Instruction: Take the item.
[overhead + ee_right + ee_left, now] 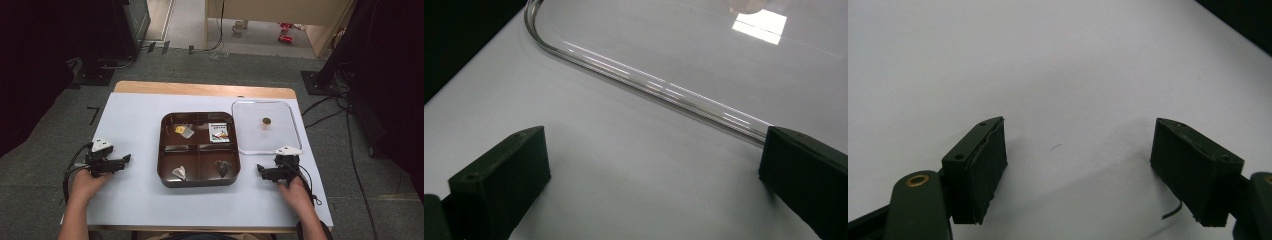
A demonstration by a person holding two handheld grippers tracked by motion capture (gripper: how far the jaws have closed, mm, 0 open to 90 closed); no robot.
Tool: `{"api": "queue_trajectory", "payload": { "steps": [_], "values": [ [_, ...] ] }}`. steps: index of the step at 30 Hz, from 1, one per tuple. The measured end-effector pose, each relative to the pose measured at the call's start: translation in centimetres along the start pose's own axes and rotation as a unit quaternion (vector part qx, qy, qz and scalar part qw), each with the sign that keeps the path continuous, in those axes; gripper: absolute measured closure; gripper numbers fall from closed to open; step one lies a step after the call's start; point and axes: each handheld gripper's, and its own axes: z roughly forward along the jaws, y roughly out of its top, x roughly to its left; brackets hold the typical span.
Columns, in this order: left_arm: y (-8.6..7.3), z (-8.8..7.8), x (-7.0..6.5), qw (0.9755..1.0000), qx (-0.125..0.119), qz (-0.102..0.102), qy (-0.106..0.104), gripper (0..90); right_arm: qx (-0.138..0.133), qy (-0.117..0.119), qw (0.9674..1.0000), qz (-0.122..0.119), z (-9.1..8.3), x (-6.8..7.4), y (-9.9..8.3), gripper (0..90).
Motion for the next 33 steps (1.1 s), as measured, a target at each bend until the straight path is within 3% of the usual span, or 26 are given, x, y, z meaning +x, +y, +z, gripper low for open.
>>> {"api": "queue_trajectory", "payload": {
  "steps": [24,25,26,33],
  "values": [
    [0.03,0.01,-0.06,1.0,0.001,0.001,0.004,22.1,0.0,0.0,1.0,0.0,0.0,0.0,0.0,0.0],
    [0.15,0.17,-0.08,0.9997,0.006,-0.003,0.021,14.3,-0.001,0.0,1.0,0.0,0.01,0.01,-0.01,0.0],
    [0.17,0.24,0.02,0.9997,0.009,-0.011,0.021,11.8,-0.001,0.0,1.0,0.0,0.01,0.01,-0.01,0.0],
    [0.27,0.21,-0.05,0.9994,0.015,-0.019,0.024,12.0,-0.001,0.0,1.0,0.0,0.01,0.01,-0.01,0.0]
  ]
}}
